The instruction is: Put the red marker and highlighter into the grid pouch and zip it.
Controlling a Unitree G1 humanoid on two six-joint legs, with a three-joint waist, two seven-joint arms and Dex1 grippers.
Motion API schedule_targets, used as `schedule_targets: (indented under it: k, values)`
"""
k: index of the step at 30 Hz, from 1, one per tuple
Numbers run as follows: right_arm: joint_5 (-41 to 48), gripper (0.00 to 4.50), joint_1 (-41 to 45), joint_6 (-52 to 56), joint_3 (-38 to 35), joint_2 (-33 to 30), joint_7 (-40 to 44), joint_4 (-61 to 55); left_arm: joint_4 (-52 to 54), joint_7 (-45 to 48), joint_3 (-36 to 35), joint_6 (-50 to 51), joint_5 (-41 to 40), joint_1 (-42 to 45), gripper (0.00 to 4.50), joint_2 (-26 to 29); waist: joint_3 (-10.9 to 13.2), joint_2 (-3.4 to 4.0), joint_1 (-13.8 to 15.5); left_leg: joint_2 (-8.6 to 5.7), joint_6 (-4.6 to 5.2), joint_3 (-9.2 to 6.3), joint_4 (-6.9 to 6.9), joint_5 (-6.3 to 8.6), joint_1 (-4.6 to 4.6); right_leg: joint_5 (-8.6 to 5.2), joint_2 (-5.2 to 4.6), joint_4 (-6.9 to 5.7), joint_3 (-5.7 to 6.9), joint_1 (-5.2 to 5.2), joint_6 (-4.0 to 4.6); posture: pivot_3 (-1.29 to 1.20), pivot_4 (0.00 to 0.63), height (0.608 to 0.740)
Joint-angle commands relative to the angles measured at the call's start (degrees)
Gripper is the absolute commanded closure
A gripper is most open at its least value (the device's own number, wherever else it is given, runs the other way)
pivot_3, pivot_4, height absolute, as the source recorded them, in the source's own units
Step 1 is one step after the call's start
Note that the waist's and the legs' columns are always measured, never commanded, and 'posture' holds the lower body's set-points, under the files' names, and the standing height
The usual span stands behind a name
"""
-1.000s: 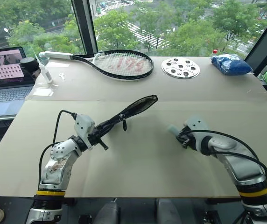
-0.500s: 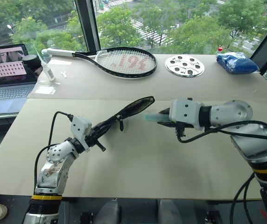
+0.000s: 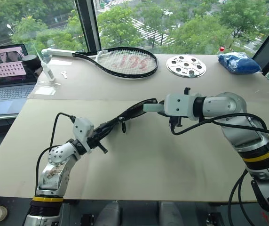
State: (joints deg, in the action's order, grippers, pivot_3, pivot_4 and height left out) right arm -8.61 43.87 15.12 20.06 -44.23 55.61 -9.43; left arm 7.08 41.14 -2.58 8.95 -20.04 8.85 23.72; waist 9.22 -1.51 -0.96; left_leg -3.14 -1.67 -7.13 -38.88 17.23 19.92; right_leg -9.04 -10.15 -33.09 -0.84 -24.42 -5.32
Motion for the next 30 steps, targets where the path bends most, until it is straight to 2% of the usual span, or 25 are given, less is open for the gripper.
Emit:
schedule_targets:
  k: [1, 8, 18, 21, 24, 30]
  values:
    - [-2.71, 3.46, 1.47, -3.83, 0.22, 0.36, -0.31, 0.62, 1.73, 0.46, 0.94, -1.13, 0.60, 0.30, 4.50, 0.07, 0.01, 0.01, 0.04, 0.00, 0.00, 0.00, 0.00, 0.00, 0.00, 0.00, 0.00, 0.00, 0.00, 0.00, 0.00, 0.00, 0.150, 0.740]
    - [-12.16, 3.46, 1.84, -14.14, 7.36, 2.36, -0.55, 4.31, 0.59, 1.86, 1.27, -1.03, 0.38, 0.88, 4.50, 0.55, 0.02, 0.04, -0.13, 0.00, -0.03, 0.00, 0.01, -0.02, 0.00, 0.00, 0.00, 0.00, 0.00, -0.02, 0.00, 0.00, 0.150, 0.740]
    - [-24.49, 3.46, 3.36, -23.17, 11.99, 11.36, -10.54, 14.32, -1.60, 2.70, 1.71, -1.79, 0.74, 2.98, 4.50, 0.13, 0.03, 0.05, -0.14, -0.01, -0.32, 0.00, 0.01, -0.18, 0.00, 0.01, 0.00, -0.03, 0.00, -0.03, 0.01, 0.00, 0.150, 0.740]
    - [-23.64, 3.46, 3.03, -24.26, 11.18, 13.10, -11.13, 15.18, -1.48, 2.54, 1.62, -1.80, 0.70, 2.91, 4.50, 0.09, 0.03, 0.05, -0.20, -0.01, -0.36, 0.00, 0.04, -0.21, 0.01, 0.01, 0.00, -0.03, 0.00, -0.04, 0.01, 0.00, 0.150, 0.740]
    - [-14.98, 3.46, 2.00, -17.92, 7.14, 16.75, -6.35, 10.91, -1.31, 2.48, 1.55, -2.01, 0.83, 2.42, 4.50, 0.18, 0.03, 0.06, -0.31, -0.01, -0.37, 0.00, 0.04, -0.21, 0.02, 0.01, 0.01, -0.02, 0.00, -0.04, 0.02, 0.00, 0.150, 0.740]
    - [-16.98, 3.46, 3.93, -21.38, 6.47, 15.94, -6.79, 13.72, -1.82, 2.36, 1.40, -2.32, 0.89, 2.84, 4.50, 0.23, 0.05, 0.08, -0.41, -0.01, -0.31, -0.01, 0.05, -0.17, 0.02, 0.01, 0.01, -0.03, 0.00, -0.05, 0.02, 0.00, 0.150, 0.740]
